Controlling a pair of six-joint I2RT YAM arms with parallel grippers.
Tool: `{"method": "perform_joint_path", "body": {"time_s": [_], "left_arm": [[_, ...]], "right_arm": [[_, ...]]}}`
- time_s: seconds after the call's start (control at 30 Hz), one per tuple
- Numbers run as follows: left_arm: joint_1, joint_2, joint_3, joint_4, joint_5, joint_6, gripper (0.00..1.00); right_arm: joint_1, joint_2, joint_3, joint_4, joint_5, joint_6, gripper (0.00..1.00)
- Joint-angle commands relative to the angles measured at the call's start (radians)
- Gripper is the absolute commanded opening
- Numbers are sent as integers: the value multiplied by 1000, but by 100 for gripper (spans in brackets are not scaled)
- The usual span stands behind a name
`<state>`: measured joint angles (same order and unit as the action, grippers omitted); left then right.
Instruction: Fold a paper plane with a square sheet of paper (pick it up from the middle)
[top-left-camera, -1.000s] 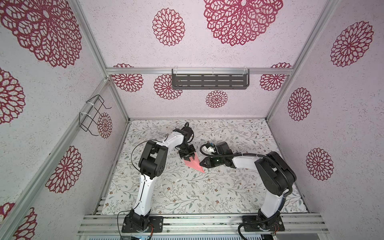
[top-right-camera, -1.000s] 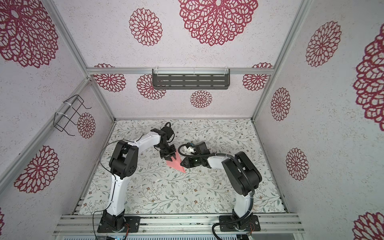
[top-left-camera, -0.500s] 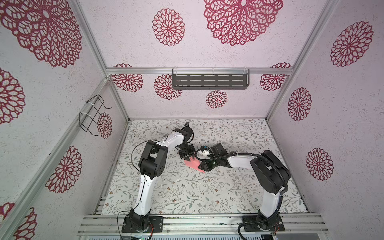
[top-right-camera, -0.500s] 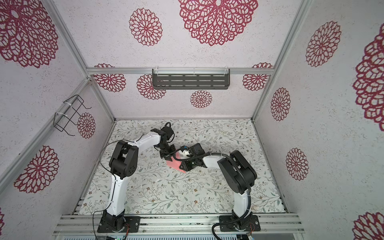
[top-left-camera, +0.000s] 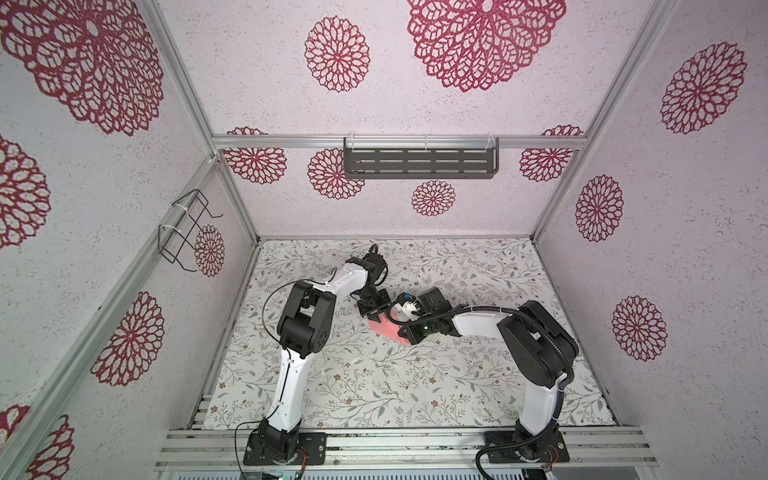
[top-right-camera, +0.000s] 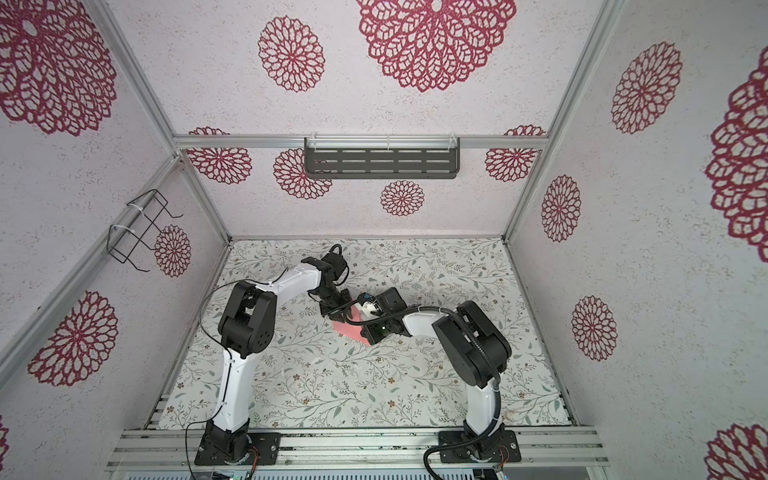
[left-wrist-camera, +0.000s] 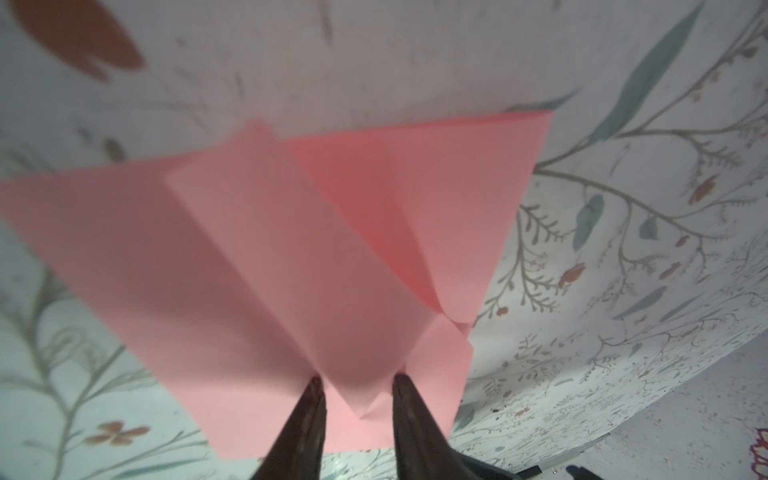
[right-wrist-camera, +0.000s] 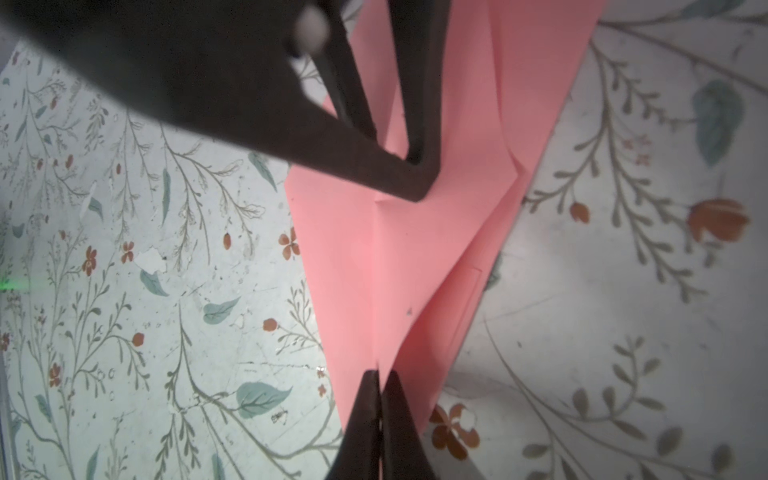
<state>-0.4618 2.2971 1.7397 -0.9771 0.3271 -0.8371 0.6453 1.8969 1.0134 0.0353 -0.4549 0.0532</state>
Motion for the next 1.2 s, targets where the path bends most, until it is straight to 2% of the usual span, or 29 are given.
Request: {"method": "perform_joint_path", "body": {"time_s": [0.0,0.1,0.3,0.47,0.6,0.73,0.83,1.17], "left_arm": [[12,200,-117,14,-201,31,32],[30,116,-98,70,-155,62,32],[72,-108,-103,233,-66,83,43],[96,-296,-333,484,-10,34,48],[99,-415,-511,695,34,-20,49],[95,-437,-637,914,94,-109,46],[83,-437,-698,1016,106,-138,41],[57,-400,-723,976,44,-86,39]], "right_arm": [[-14,31,-12,14,-49,42,1],[-33,34,-30,71,-123,128,0],[-45,51,-45,176,-206,314,0],[-47,66,-49,304,-252,463,0],[-47,82,-32,333,-258,536,0],[-50,101,-28,368,-281,587,0],[-55,112,-28,410,-308,634,0],[-87,161,-72,599,-359,795,0]]}}
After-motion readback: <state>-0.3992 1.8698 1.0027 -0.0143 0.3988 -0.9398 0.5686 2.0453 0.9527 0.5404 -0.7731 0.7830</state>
